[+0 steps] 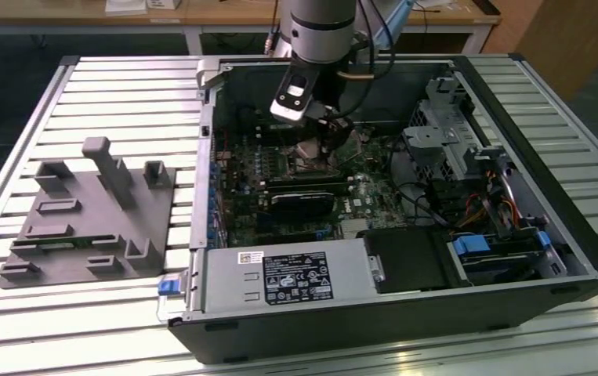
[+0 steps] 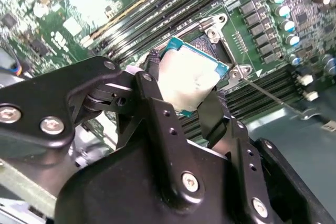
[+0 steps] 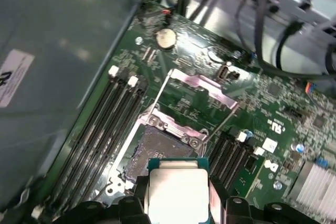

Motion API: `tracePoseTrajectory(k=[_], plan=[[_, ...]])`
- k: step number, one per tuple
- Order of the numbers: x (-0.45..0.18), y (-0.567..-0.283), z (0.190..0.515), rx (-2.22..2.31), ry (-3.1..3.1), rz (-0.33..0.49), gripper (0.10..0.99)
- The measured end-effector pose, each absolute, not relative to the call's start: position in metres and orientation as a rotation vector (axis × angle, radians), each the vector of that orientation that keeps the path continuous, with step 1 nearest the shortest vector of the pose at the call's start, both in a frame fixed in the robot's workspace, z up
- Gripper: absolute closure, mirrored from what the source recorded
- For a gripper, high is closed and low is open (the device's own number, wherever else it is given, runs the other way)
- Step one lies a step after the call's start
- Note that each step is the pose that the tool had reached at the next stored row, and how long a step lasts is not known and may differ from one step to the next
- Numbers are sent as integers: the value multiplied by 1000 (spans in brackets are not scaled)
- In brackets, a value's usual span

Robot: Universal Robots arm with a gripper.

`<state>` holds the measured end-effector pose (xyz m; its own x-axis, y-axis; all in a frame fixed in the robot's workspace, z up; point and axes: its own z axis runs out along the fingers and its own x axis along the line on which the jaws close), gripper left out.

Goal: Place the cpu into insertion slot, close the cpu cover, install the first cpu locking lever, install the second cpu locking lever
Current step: 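Place the cpu into insertion slot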

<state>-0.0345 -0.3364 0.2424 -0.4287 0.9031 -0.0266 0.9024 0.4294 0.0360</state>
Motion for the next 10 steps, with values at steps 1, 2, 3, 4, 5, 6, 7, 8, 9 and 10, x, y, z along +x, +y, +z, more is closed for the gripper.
tracePoseTrajectory(k=[1, 2, 3, 4, 5, 6, 7, 8, 9, 10], plan=[[-35, -336, 242, 1679, 2605, 24, 549], [-35, -336, 242, 1703, 2590, 24, 549], [-35, -336, 242, 1726, 2574, 23, 549], [-35, -336, 241, 1749, 2559, 23, 549], [-35, -336, 241, 1778, 2538, 22, 549], [-35, -336, 241, 1801, 2522, 22, 549], [-35, -336, 241, 1824, 2505, 21, 549], [-35, -336, 240, 1848, 2487, 20, 549], [-35, -336, 240, 1870, 2470, 20, 549], [-35, -336, 240, 1892, 2453, 19, 549]])
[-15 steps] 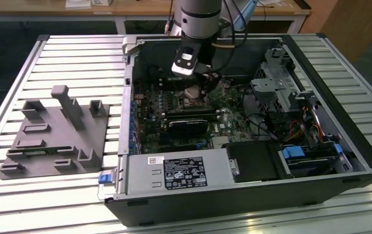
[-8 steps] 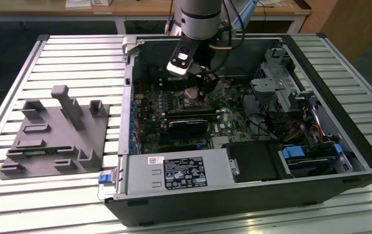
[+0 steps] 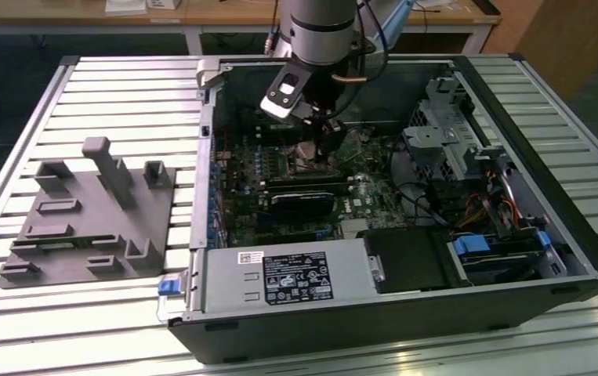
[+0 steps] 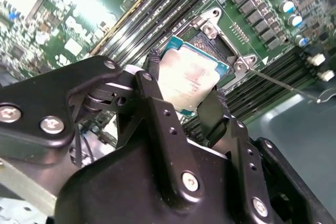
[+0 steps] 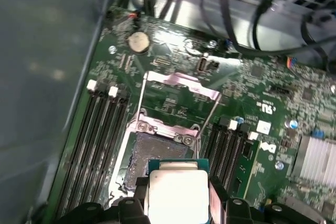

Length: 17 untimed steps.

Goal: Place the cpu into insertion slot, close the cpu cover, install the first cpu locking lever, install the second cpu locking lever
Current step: 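Place the cpu into insertion slot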

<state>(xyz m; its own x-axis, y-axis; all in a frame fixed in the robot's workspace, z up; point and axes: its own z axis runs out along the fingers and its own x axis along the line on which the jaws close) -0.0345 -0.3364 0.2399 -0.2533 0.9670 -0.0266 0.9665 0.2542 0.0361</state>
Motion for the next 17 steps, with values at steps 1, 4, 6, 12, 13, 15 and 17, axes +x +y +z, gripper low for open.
tracePoseTrajectory(k=[1, 4, 6, 12, 13, 15, 17], plan=[[-35, -336, 240, 1914, 2436, 19, 549], [-35, -336, 239, 1979, 2383, 17, 549], [-35, -336, 238, 2023, 2346, 15, 549], [-35, -337, 236, 2119, 2262, 17, 549], [-36, -336, 236, 2121, 2262, 20, 549], [-37, -336, 235, 2122, 2264, 24, 549], [-37, -336, 235, 2125, 2266, 32, 549]])
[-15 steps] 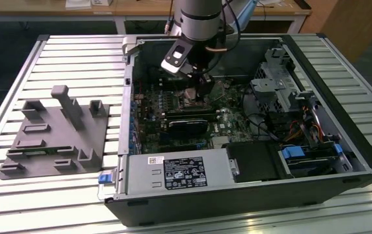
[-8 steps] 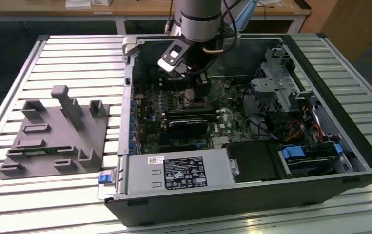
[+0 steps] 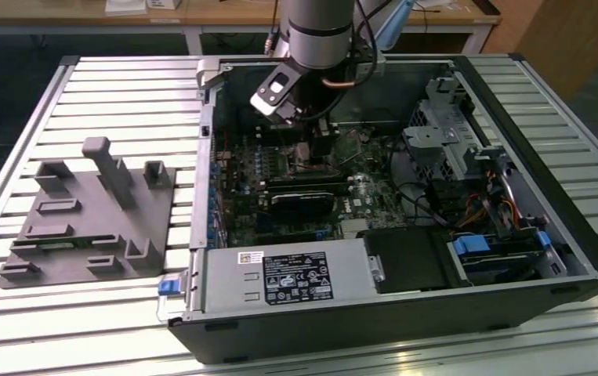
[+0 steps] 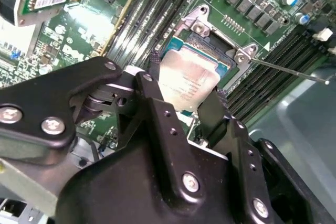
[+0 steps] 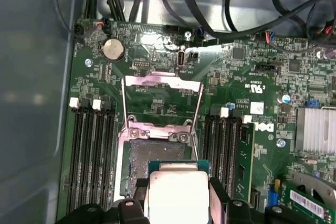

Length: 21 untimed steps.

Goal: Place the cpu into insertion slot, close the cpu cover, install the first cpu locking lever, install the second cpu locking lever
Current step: 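Place the cpu into insertion slot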

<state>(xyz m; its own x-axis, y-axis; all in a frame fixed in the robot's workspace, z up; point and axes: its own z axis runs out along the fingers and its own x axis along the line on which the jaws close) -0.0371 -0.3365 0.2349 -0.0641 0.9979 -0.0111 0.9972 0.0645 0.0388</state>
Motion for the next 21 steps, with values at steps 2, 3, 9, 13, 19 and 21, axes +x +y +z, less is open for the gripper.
tracePoseTrajectory(k=[2, 3, 9, 13, 19, 21], plan=[[-39, -336, 234, 2127, 2267, 51, 549], [-40, -336, 234, 2128, 2268, 62, 549], [-42, -336, 231, 2150, 2240, 89, 549], [-42, -336, 228, 2192, 2192, 94, 549], [-41, -336, 227, 2247, 2134, 94, 549], [-41, -336, 226, 2261, 2118, 93, 549]])
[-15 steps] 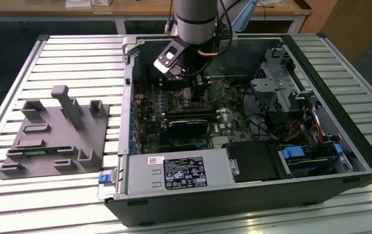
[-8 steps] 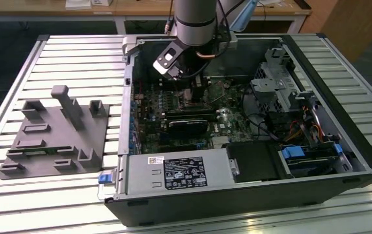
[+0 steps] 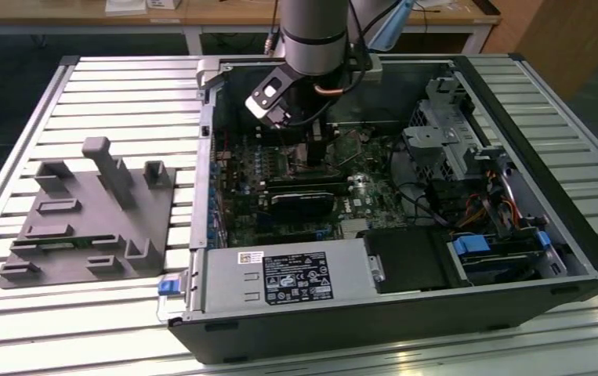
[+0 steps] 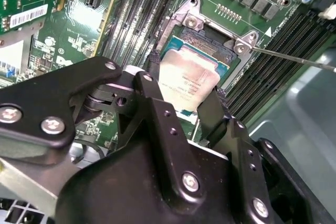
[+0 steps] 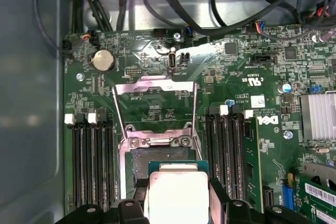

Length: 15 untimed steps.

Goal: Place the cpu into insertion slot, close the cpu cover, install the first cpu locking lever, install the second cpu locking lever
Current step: 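Place the cpu into insertion slot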

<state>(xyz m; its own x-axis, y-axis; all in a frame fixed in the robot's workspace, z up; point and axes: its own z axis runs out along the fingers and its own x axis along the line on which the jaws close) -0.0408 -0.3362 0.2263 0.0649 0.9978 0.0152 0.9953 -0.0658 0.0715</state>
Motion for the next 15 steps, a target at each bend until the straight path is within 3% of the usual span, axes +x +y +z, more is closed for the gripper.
tracePoseTrajectory(k=[15], plan=[[-38, -325, 219, 2264, 2114, 94, 549]])
